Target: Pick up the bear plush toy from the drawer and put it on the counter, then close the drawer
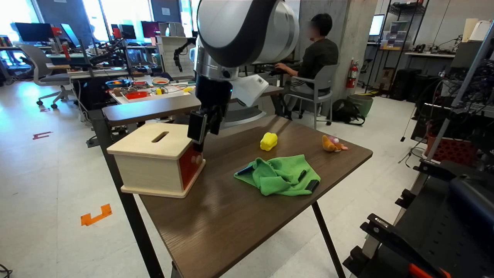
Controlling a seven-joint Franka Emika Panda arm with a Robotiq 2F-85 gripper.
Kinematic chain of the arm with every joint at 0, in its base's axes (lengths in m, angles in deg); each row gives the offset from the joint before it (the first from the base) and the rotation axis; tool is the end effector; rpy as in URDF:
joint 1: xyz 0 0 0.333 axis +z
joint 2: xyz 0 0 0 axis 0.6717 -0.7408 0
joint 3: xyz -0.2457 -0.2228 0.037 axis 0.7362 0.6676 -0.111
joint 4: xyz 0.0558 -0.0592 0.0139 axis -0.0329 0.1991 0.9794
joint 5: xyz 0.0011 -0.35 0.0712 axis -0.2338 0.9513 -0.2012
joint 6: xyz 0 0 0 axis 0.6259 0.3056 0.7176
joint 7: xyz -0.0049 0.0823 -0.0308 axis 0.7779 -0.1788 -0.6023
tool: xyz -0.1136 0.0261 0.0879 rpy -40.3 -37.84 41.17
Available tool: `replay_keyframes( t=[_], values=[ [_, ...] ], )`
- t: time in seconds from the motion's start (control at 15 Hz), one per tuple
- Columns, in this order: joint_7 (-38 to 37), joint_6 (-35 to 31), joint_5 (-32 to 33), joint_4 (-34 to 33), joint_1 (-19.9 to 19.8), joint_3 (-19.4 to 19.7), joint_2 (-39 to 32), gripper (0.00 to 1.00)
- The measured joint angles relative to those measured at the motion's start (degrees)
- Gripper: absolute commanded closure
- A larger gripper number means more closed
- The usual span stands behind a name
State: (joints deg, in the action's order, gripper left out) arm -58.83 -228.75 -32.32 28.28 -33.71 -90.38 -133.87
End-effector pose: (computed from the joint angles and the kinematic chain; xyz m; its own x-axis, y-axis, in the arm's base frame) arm 0.6856 0.2105 0.1564 0.7468 0.6232 0.2321 0.6313 -0.7741 0.0473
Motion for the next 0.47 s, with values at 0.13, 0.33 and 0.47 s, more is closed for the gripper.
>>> replay_keyframes(
  t=[0.13, 0.33, 0.47],
  values=[
    [0.0, 2.1, 0.0, 2.02, -0.22, 0.25, 2.86, 0.0],
    [0.0, 6.27, -0.08, 6.65, -0.36, 0.15, 8.84, 0.0],
    [-0.06, 7.43, -0.14, 9.82, -0.35, -0.05, 12.33, 0.0]
  ],
)
